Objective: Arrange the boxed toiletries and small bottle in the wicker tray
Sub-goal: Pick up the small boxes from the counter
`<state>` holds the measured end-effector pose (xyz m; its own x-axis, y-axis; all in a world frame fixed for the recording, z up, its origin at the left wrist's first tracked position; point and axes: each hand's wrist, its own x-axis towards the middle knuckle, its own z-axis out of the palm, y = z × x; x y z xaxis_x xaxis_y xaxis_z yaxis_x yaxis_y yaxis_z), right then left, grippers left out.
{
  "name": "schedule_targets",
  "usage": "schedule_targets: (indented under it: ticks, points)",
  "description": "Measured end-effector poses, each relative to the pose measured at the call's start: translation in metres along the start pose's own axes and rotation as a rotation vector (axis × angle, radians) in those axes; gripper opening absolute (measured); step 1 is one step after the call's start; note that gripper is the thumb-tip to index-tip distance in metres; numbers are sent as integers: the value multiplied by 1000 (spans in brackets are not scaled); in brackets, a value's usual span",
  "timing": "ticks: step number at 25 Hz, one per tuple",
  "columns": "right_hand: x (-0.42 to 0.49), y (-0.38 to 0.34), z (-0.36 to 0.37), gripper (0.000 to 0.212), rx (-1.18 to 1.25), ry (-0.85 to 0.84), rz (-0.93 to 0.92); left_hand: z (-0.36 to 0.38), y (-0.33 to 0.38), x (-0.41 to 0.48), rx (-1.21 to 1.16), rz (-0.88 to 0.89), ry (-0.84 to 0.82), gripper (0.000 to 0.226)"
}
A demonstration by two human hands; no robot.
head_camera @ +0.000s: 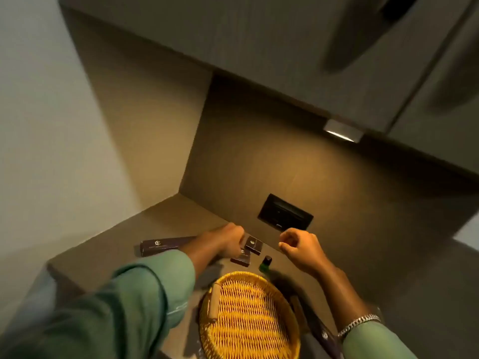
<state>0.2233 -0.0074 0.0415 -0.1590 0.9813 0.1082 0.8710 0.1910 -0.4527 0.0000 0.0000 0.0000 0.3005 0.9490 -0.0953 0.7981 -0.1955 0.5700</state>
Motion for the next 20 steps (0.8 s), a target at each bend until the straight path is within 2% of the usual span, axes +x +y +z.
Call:
schedule_targets:
  ticks: [4, 8, 11, 15, 18, 20]
  points:
    - [64, 14, 25, 21, -99, -214, 55, 26, -7, 37, -28, -80, -54, 48]
    - [105, 20, 57, 35, -224, -358, 40, 37, -21, 61, 96, -42, -72, 42]
    - [119, 23, 75, 38, -335, -445, 42, 32, -21, 66, 45, -22, -59, 41]
    - [122, 8, 65, 37, -384, -354, -10, 2, -18, 60, -26, 106, -42, 52]
    - [100, -14, 35, 65, -265, -220, 53, -23, -7, 52, 52, 205, -112, 61]
    - [65, -24, 15, 74, -213, -130, 102, -29, 6, 42, 110, 272, -174, 60]
